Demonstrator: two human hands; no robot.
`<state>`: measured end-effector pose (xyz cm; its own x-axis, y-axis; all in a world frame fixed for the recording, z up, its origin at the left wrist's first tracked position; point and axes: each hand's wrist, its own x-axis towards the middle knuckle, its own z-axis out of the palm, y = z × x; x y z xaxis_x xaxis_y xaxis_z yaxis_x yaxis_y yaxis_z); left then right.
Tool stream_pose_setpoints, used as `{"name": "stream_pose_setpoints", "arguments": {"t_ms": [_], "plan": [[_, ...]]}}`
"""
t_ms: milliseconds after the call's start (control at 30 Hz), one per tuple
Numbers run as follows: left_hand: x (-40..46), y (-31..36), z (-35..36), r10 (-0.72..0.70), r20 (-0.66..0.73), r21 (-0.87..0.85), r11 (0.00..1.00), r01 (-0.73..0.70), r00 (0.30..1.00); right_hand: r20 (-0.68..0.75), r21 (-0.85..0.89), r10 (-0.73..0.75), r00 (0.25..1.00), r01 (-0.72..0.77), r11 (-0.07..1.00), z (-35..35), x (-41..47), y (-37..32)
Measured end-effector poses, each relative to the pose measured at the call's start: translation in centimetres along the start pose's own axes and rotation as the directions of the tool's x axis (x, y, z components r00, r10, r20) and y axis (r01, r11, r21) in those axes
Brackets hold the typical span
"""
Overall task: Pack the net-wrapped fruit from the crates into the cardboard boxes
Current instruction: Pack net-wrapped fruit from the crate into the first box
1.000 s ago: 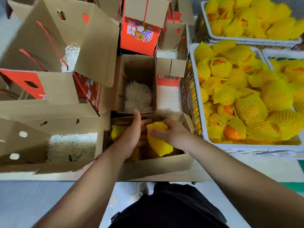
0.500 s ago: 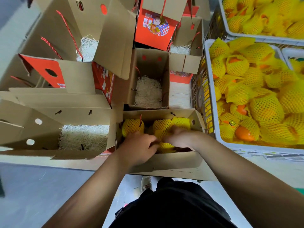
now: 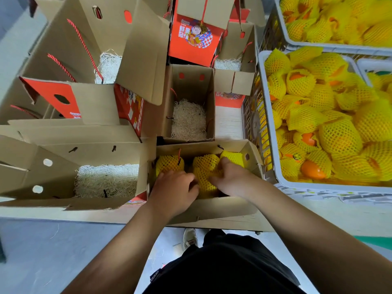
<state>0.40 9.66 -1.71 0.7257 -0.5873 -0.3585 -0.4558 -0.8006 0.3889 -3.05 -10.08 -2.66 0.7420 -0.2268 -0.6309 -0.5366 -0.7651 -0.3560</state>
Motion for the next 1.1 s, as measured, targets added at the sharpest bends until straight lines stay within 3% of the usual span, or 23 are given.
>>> {"name": "stream_pose_setpoints", "arguments": {"t_ms": [100,167,267,367,500,700,800,933,1033,1100], "plan": [[0.3,-0.5,0.2,0.006,-0.016,0.005,1.0,-0.006,1.0,-0.193,-0.157,-0.064,0.979,0.034,0.987,-0.7,-0.5,0.4],[0.9,-0.4,0.2,0.028,-0.045,-0.006,1.0,-0.028,0.999,-0.245,-0.249,-0.064,0.967,0.001,0.969,-1.1,-0.7,0.1],[2.8,1.0,0.4,0.165,-0.014,0.004,0.986,-0.165,0.986,-0.128,-0.281,-0.012,0.992,-0.024,0.959,-0.9,-0.4,-0.4],[4.5,1.6,0.8,0.188,0.109,0.201,0.957,-0.207,0.976,-0.05,-0.304,-0.06,0.997,0.042,0.952,-0.3,-0.1,-0.4],[4.1,0.2,1.4,0.147,-0.038,0.27,0.954,-0.131,0.988,-0.043,-0.254,-0.123,0.991,0.108,0.961,-1.4,-0.5,1.0],[3.9,0.9,1.6,0.117,-0.067,0.195,0.975,-0.102,0.991,-0.032,-0.301,-0.275,0.961,0.253,0.92,-2.7,-2.9,2.2],[4.3,3.3,1.0,0.189,-0.159,0.026,0.982,-0.188,0.969,-0.175,-0.156,-0.401,0.899,0.377,0.913,-4.5,-4.2,3.0],[5.3,7.4,0.5,0.257,-0.262,-0.272,0.905,-0.326,0.93,-0.464,-0.008,-0.395,0.793,0.443,0.897,-7.7,-5.4,5.9],[6.2,10.6,0.2,0.303,-0.306,-0.302,0.868,-0.394,0.903,-0.57,-0.037,-0.347,0.745,0.399,0.916,-9.9,-5.5,9.4],[7.2,12.6,-0.1,0.292,-0.318,-0.315,0.865,-0.391,0.902,-0.645,-0.08,-0.249,0.723,0.26,0.962,-11.7,-4.8,12.3]]}}
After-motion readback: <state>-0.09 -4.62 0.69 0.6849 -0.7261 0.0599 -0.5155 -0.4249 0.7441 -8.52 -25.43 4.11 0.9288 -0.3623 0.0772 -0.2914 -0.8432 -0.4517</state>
